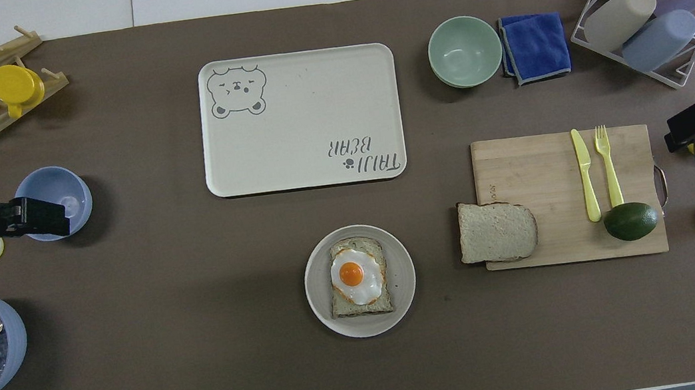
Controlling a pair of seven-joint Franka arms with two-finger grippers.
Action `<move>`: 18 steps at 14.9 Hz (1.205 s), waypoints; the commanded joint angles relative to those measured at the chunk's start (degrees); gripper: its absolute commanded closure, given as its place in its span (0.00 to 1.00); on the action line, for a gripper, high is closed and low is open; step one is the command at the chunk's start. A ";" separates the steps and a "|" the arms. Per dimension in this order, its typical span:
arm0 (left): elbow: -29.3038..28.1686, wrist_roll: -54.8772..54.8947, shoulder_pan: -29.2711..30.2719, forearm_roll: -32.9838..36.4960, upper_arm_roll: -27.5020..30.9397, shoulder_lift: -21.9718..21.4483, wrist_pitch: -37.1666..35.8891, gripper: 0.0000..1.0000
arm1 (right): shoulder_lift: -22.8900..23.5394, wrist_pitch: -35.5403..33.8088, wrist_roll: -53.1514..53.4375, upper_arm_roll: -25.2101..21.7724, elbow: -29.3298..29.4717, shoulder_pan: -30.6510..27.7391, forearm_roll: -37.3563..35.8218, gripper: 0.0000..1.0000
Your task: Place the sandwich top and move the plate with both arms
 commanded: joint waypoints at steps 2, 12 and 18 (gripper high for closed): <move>-0.20 0.17 0.48 0.91 -0.39 -0.73 -0.67 0.00 | 1.73 0.87 6.48 0.66 -1.19 7.75 -3.38 0.00; -0.11 0.17 0.48 0.91 -0.30 -0.73 -0.67 0.00 | 24.21 8.60 41.52 1.19 4.25 29.39 -6.91 0.00; -0.20 0.17 0.48 0.91 -0.30 -0.73 -0.67 0.00 | 25.92 13.62 45.77 1.19 -2.32 30.01 -6.91 0.00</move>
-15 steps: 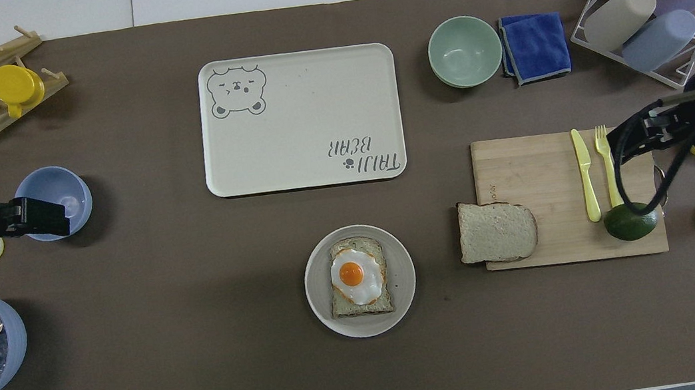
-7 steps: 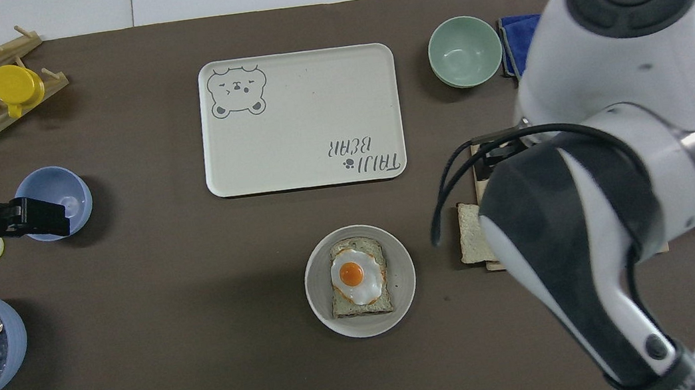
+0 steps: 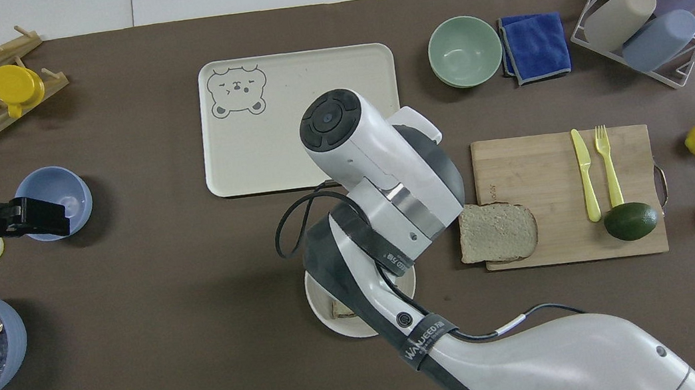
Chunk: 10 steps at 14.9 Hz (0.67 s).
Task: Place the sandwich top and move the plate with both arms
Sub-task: 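Reach the right gripper to the bread slice on the cutting board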
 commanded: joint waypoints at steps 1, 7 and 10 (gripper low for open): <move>-0.20 0.17 0.48 0.91 -0.30 -0.73 -0.67 0.00 | -1.85 0.52 0.59 0.05 -3.78 -1.45 -0.76 0.00; -0.11 0.08 -0.05 0.91 -0.39 -0.73 -0.67 0.00 | -5.99 1.93 0.24 0.05 -14.95 -1.63 -3.57 0.00; -0.20 0.08 0.57 0.91 -0.30 -0.73 -0.67 0.00 | -7.30 2.01 -0.11 0.14 -18.45 -1.46 -6.54 0.00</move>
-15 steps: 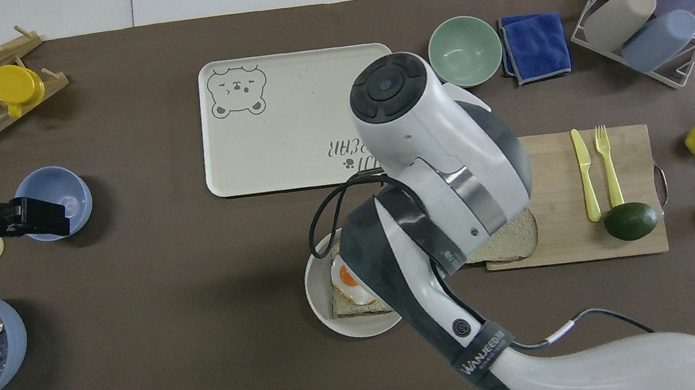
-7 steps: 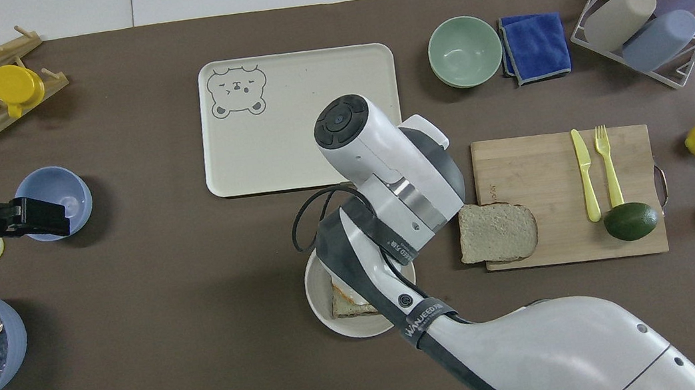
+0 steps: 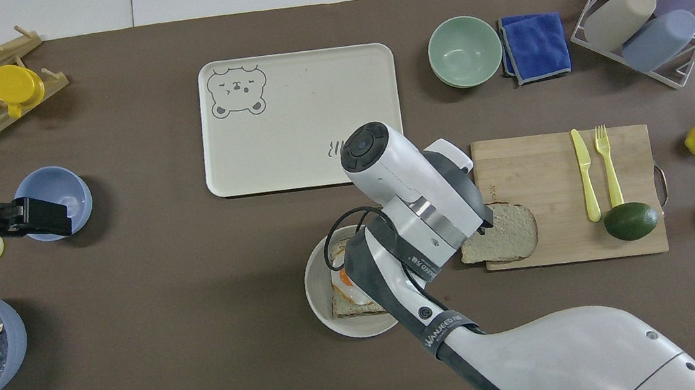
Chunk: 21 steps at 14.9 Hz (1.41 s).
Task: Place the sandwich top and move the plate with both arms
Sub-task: 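Grasp the bread slice with the right gripper and lift it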
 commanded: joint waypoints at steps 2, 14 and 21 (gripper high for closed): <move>-0.20 0.08 0.55 0.91 -0.20 -0.73 -0.67 0.00 | -4.05 3.01 -0.29 1.09 -7.63 -0.01 -3.87 0.00; -0.20 0.08 0.64 0.91 -0.12 -0.82 -0.93 0.00 | -4.67 3.71 -4.07 1.10 -10.09 -0.36 -3.87 0.26; -0.20 0.08 1.17 0.91 -0.12 -0.82 -0.67 0.00 | -5.28 4.68 -4.07 1.10 -11.77 -0.36 -3.87 0.29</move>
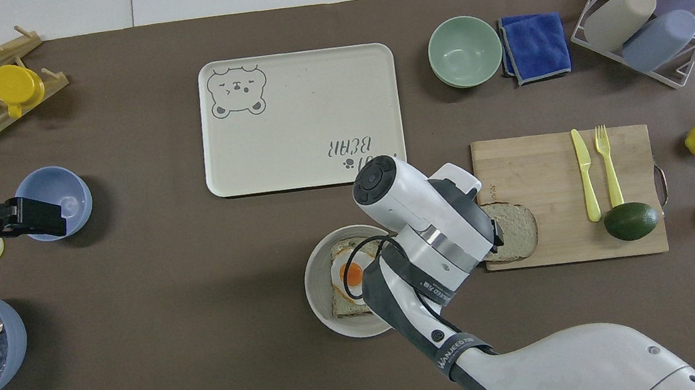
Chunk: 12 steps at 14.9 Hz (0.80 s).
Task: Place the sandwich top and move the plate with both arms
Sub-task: 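Grasp the bread slice with the right gripper and lift it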
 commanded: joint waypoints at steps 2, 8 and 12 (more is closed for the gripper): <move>-0.28 0.08 0.90 0.91 -0.40 -0.82 -0.42 0.00 | -2.10 1.80 -1.06 0.34 -2.59 -0.60 -1.29 0.46; -0.20 -0.01 0.99 1.00 -0.32 -0.82 -0.42 0.00 | -1.40 0.84 -1.85 1.30 1.44 -0.25 -1.47 1.00; -0.20 -0.09 0.90 1.00 -0.40 -0.73 -0.24 0.00 | 1.40 -5.74 -3.70 5.77 13.46 0.54 -0.76 1.00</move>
